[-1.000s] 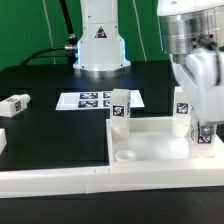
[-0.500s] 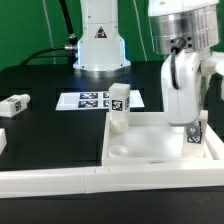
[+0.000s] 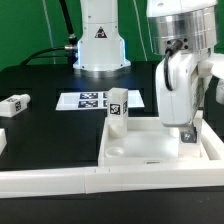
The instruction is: Assemble square table
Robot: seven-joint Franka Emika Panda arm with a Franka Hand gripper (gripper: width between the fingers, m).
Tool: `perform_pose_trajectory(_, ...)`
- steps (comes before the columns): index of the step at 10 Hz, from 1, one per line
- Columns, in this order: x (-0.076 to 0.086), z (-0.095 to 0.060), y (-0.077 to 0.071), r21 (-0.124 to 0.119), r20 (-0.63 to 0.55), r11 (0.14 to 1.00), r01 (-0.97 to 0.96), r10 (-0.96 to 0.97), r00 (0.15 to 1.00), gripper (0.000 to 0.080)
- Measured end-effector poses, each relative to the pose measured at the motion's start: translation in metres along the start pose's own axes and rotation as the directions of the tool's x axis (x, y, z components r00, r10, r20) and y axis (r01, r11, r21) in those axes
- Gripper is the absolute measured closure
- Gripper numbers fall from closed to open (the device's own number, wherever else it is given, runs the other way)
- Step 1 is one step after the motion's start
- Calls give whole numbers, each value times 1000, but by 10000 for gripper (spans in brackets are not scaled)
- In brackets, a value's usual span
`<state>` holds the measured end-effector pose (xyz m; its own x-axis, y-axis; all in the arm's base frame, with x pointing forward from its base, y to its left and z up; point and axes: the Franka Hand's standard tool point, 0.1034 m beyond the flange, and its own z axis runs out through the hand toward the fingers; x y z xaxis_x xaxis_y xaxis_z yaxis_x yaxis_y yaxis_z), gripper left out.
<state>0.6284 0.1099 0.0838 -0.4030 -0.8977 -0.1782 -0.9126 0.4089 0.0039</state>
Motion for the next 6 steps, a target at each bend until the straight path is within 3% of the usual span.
perform_pose_trajectory(2,-1,-31,4,15,31,999,36,-36,999,152)
perform_pose_trajectory(6,1,-24,7,7,22,999,36,-36,999,150)
